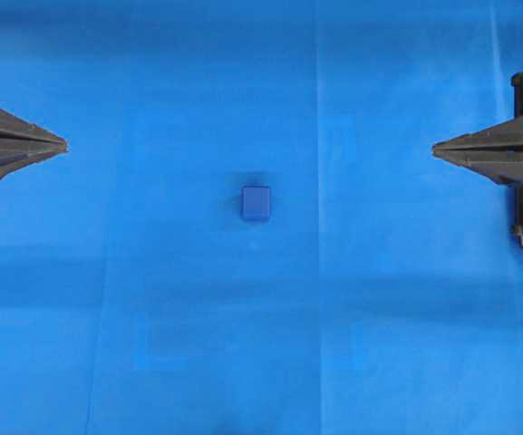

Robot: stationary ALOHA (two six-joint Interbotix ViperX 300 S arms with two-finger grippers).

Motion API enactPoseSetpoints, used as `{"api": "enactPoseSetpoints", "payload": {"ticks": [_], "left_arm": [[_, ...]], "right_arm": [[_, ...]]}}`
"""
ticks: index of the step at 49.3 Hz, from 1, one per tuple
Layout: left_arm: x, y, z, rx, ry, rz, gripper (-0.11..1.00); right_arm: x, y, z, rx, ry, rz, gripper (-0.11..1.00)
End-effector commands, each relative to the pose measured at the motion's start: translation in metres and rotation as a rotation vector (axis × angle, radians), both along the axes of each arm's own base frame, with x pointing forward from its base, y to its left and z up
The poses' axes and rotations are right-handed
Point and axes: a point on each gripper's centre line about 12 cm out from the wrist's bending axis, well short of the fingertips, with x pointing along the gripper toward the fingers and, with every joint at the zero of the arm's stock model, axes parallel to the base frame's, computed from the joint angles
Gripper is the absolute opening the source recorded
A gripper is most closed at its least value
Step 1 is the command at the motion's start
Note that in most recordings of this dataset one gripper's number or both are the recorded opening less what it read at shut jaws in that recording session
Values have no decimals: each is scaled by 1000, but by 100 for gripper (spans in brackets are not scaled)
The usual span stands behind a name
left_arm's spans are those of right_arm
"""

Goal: Handover the blue block to the right arm after grasping it with the left arm, then place it in the designated position.
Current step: 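Open the left gripper and begin moving it toward the blue cube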

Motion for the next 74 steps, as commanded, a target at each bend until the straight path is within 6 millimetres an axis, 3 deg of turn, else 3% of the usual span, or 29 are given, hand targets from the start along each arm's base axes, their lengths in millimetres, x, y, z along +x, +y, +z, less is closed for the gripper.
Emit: {"api": "enactPoseSetpoints", "payload": {"ticks": [1,12,33,35,40,46,51,55,74], "left_arm": [[1,0,5,0,-12,-1,0],[1,0,6,14,-17,0,0],[3,-2,1,11,17,-9,1],[3,-2,1,9,14,-10,6],[2,-3,2,9,9,-13,34],[2,-3,1,9,15,-13,71],[2,-3,2,8,15,-13,91],[2,-3,2,8,14,-13,92],[11,-1,4,17,-12,-2,92]], "right_arm": [[3,0,4,6,-8,-1,0],[9,0,-1,3,74,-2,-3],[9,0,4,8,57,-2,-2],[9,0,4,12,55,-1,2],[10,-1,5,20,54,-2,21],[10,-1,4,31,58,-2,58],[11,-1,4,32,60,-2,86],[11,-1,4,32,58,-2,96],[13,0,2,32,67,0,96]]}}
